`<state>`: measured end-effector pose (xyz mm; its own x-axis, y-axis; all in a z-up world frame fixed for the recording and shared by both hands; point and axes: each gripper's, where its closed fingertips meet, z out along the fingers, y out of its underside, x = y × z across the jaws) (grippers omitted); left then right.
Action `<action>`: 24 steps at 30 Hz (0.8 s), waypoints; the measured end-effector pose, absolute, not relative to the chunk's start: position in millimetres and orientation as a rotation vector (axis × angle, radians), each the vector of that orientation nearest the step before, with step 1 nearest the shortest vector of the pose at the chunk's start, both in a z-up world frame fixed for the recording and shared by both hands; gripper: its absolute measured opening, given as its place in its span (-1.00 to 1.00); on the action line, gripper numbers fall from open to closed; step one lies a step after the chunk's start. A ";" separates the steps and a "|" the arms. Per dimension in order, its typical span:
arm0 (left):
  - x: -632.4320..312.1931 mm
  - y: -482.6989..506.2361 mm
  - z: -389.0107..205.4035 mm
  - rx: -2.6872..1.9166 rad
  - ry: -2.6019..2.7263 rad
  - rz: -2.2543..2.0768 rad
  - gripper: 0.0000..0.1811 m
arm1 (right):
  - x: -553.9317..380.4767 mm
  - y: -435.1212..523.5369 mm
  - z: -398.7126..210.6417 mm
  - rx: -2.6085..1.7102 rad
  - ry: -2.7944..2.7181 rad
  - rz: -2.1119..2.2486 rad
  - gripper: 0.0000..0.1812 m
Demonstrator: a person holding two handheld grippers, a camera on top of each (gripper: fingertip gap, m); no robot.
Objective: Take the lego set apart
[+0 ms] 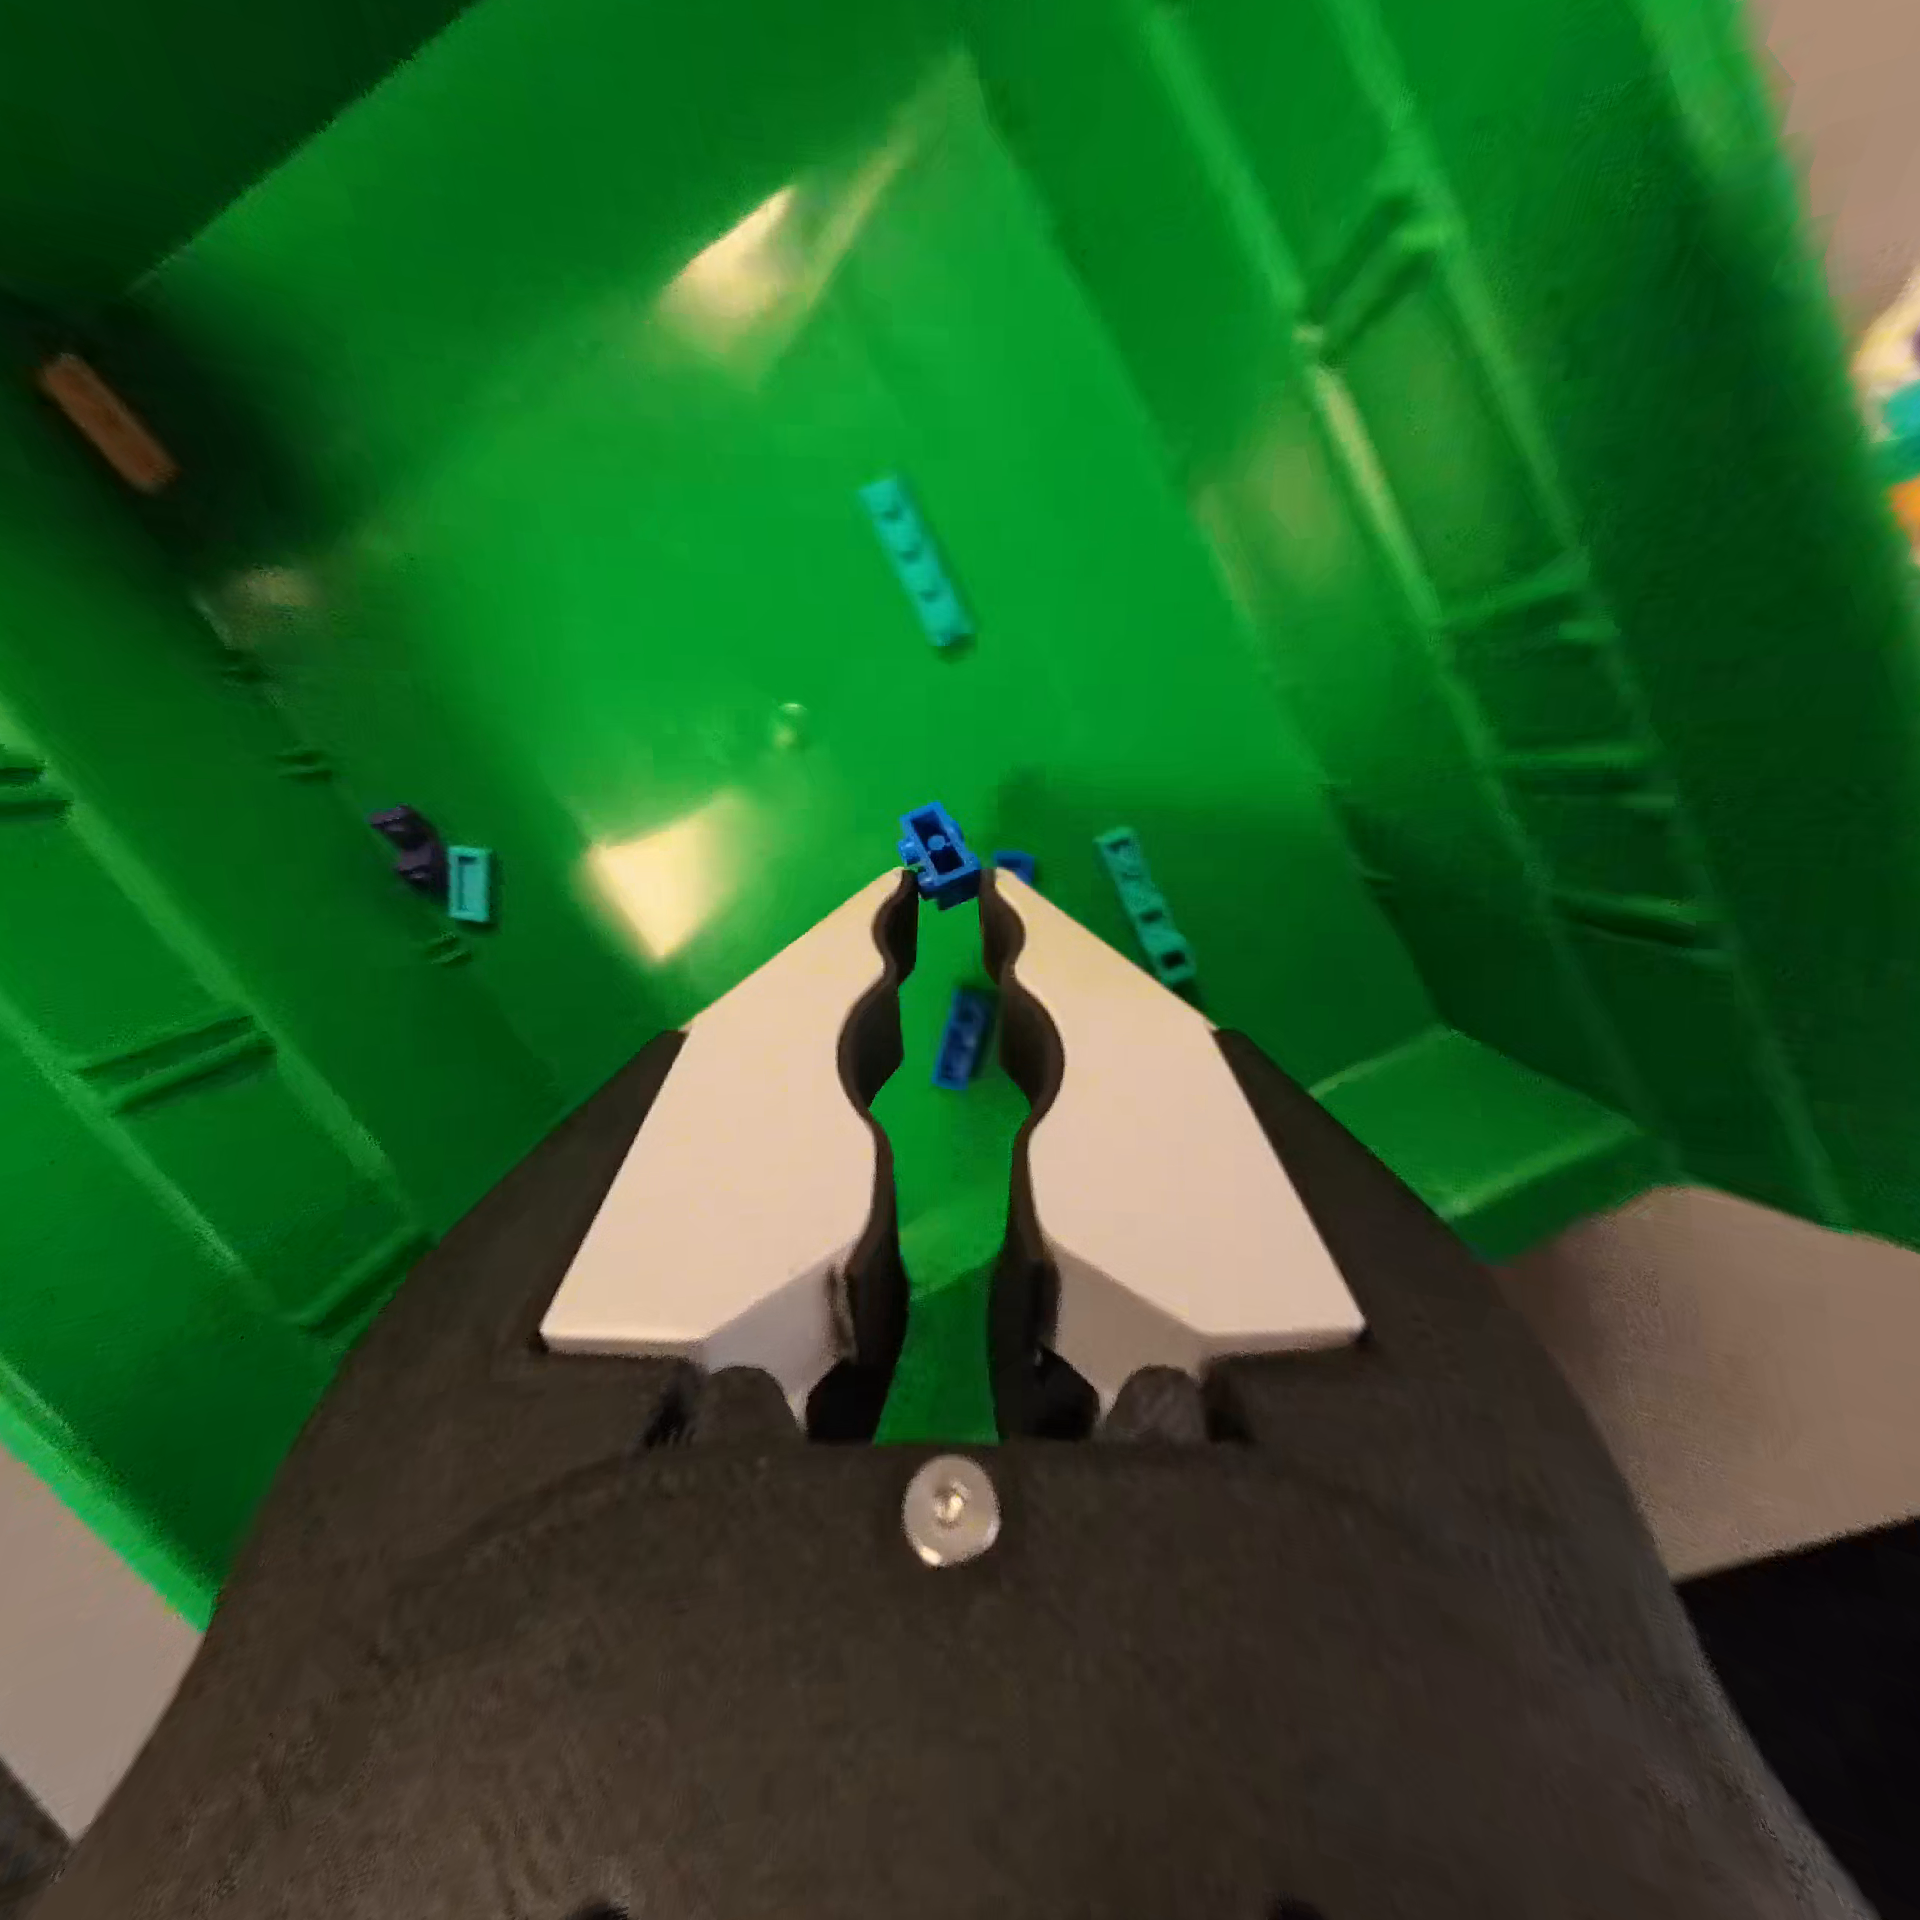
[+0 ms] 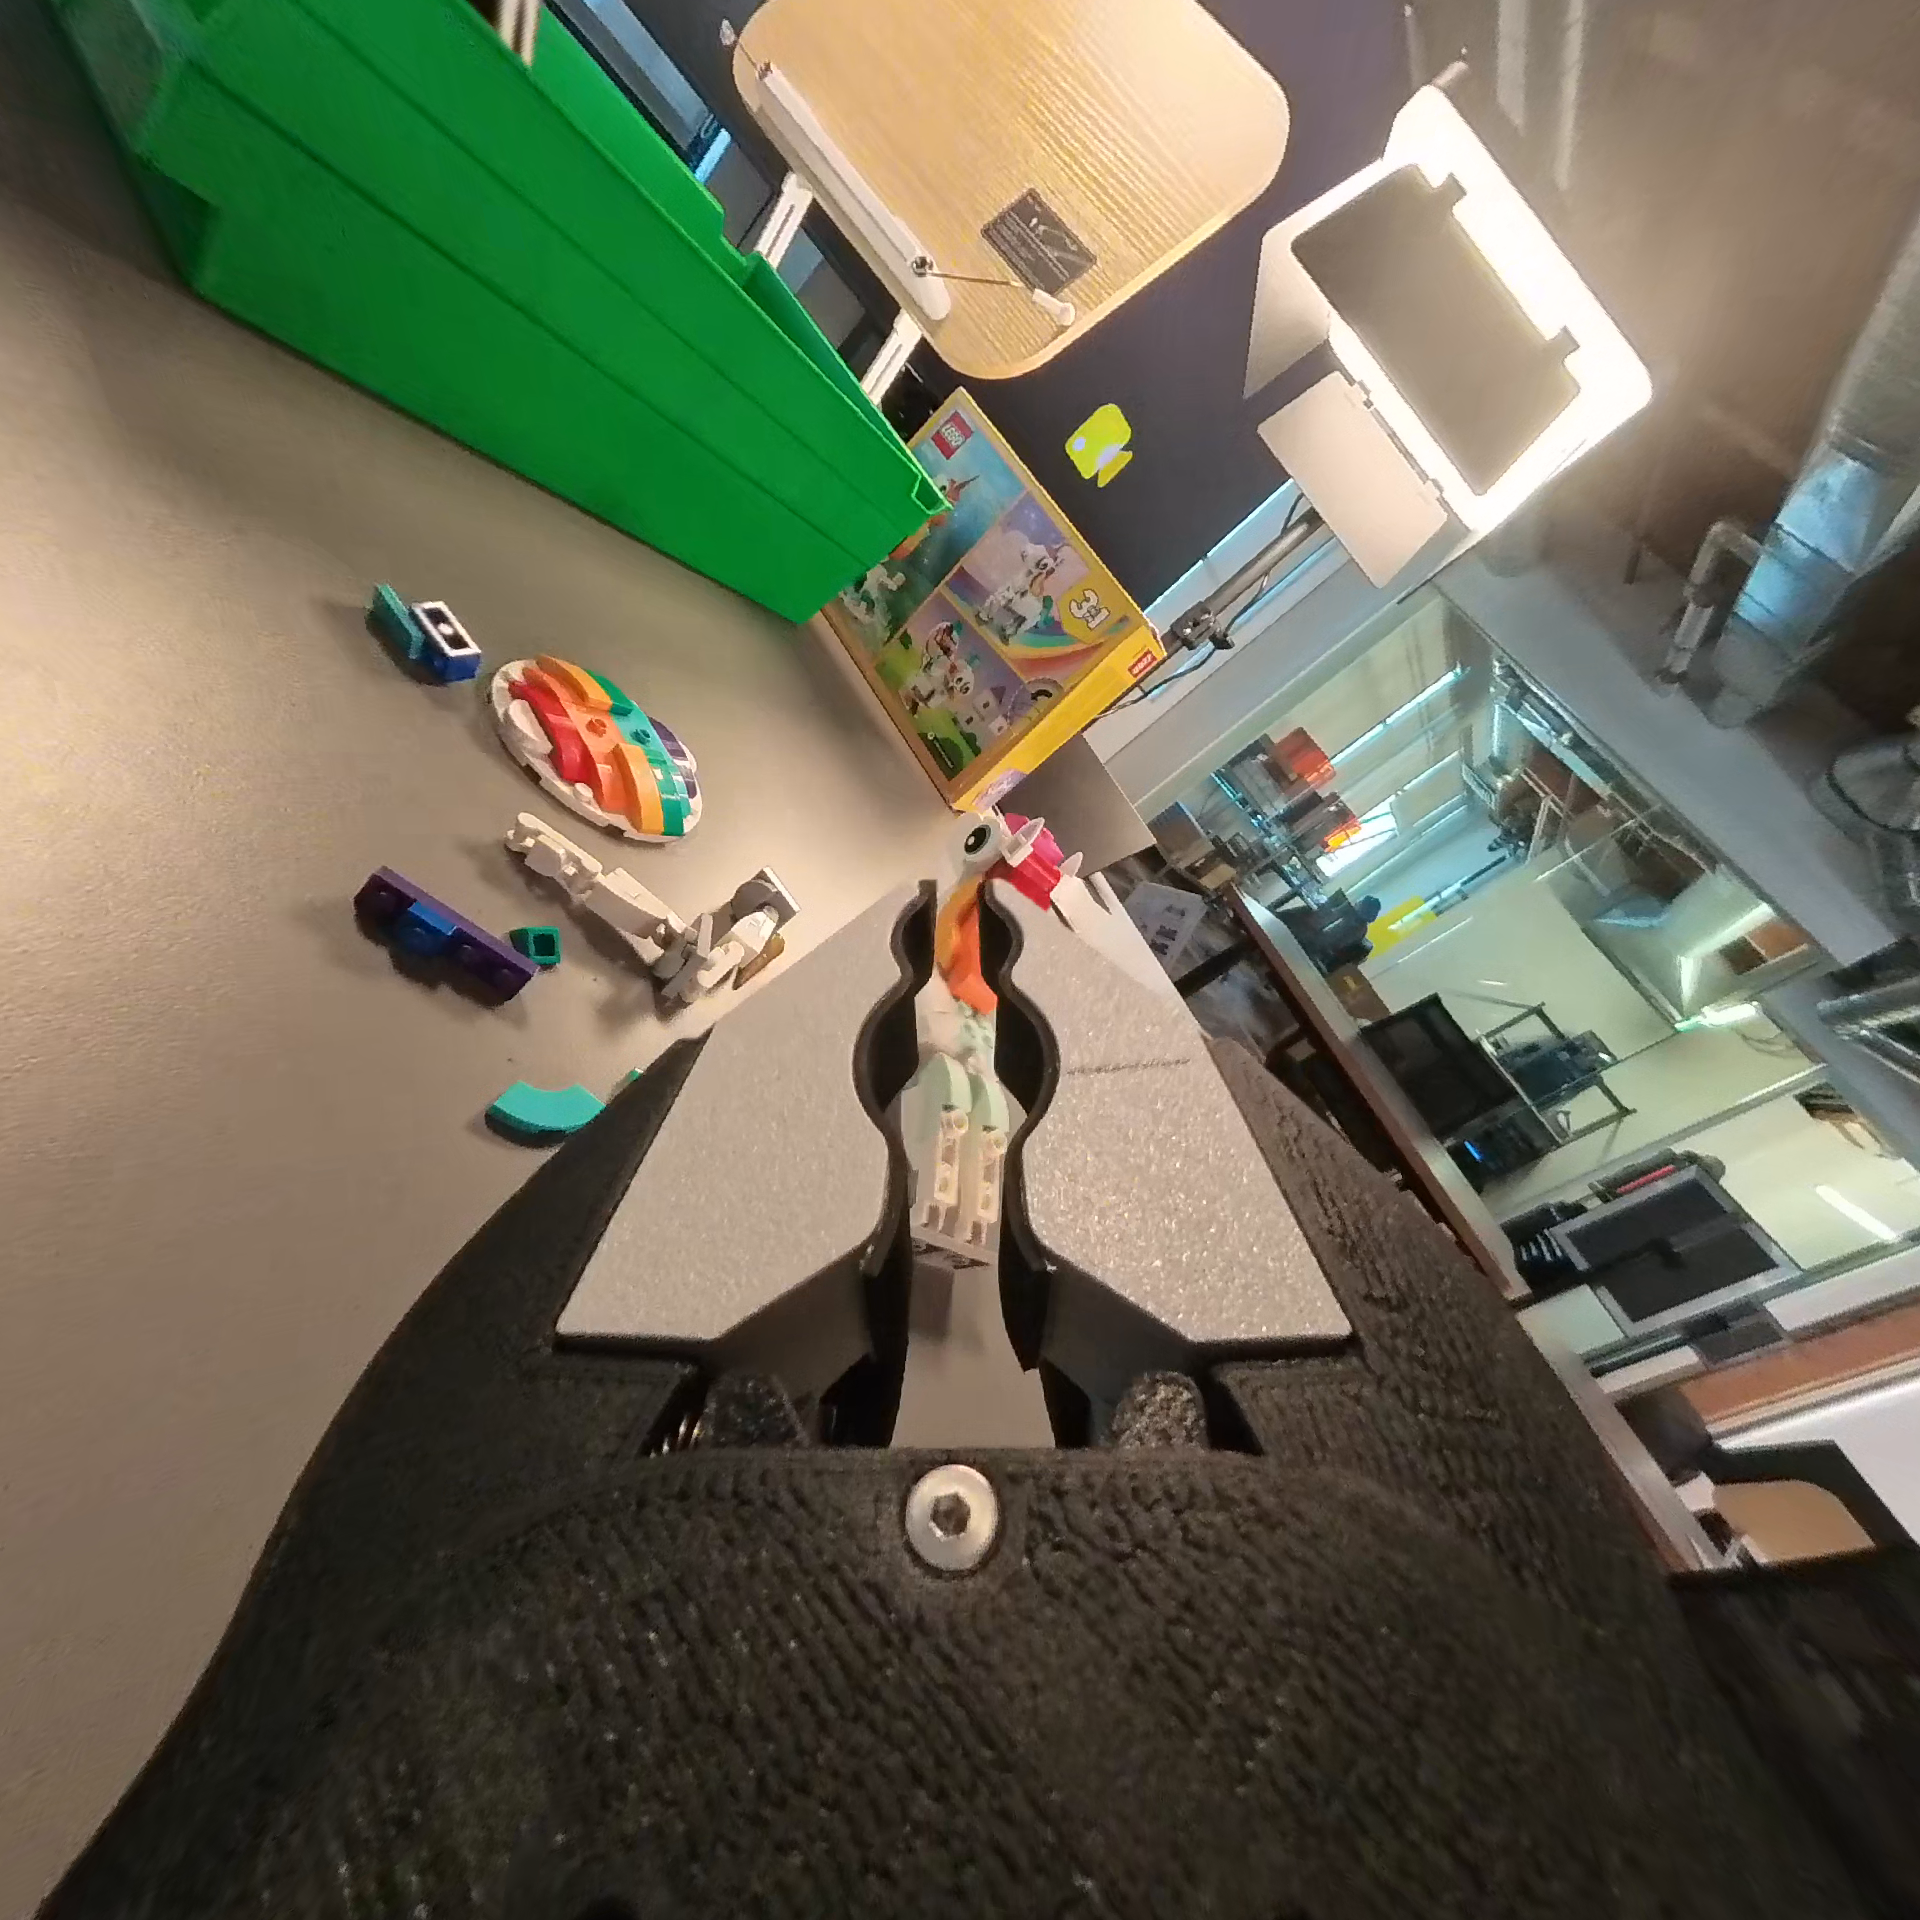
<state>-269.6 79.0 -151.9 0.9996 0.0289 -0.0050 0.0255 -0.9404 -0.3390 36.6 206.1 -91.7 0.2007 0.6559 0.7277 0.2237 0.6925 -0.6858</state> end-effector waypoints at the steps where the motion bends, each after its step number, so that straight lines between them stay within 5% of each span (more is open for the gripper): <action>1: -275.5 80.4 -156.2 -2.800 -0.087 -0.007 -0.88 | 36.2 205.7 -92.1 -0.803 -1.374 0.353 -0.93; 7: -291.6 78.3 -170.5 -2.805 -0.279 -0.105 -0.84 | 38.9 206.9 -83.2 -0.781 -1.331 0.331 -0.96; 12: -295.5 80.6 -160.2 -2.745 -0.297 -0.106 -0.32 | 42.1 210.9 -78.8 -0.788 -1.297 0.323 -0.96; 16: -275.0 98.8 -91.3 -2.388 -0.192 0.005 -0.33 | 51.1 221.8 -67.5 -0.794 -1.212 0.285 -0.96; 20: -149.4 97.9 -11.5 -2.020 0.164 -0.178 -0.41 | 64.9 242.2 -57.9 -0.850 -1.099 0.272 -0.96; 24: 23.2 57.8 -34.6 -2.056 0.714 -0.777 -0.65 | 77.4 260.1 -54.1 -0.914 -1.020 0.279 -0.96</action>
